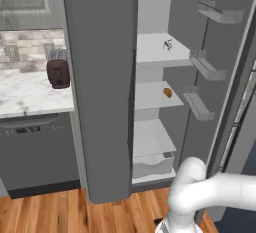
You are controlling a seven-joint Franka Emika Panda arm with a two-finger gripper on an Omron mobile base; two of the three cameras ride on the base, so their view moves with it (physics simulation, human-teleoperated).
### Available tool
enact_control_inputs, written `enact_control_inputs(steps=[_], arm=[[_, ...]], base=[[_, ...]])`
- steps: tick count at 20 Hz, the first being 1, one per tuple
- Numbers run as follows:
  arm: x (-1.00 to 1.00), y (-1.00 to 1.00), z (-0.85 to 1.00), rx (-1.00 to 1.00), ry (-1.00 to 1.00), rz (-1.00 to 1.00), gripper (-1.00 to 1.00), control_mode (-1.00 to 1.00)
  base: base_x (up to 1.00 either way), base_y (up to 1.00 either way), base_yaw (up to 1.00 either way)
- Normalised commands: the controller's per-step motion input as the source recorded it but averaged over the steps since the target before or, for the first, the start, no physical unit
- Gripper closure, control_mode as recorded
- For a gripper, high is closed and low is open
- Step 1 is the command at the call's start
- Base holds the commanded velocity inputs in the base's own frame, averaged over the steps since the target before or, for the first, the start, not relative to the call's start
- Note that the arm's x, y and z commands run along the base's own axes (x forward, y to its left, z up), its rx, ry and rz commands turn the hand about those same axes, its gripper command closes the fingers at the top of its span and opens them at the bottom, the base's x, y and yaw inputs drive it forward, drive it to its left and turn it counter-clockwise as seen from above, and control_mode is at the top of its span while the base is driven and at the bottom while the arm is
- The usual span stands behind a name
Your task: Pick up the frozen fish from the freezer, place it on any shelf in the fridge, and close the fridge and freezer doors when done.
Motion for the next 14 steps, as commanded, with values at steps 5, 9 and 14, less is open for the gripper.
enact_control_inputs(steps=[5, 9, 14], arm=[[0.71, 1.0, 0.0, 0.04, 0.0, 0.09, -1.0, -1.0], [0.75, 1.0, 0.01, 0.02, 0.0, 0.02, -1.0, -1.0], [0.88, 1.0, 0.03, 0.03, 0.0, 0.0, -1.0, -1.0]], base=[[0.0, 0.0, 0.0], [0.0, 0.0, 0.0], [0.0, 0.0, 0.0]])
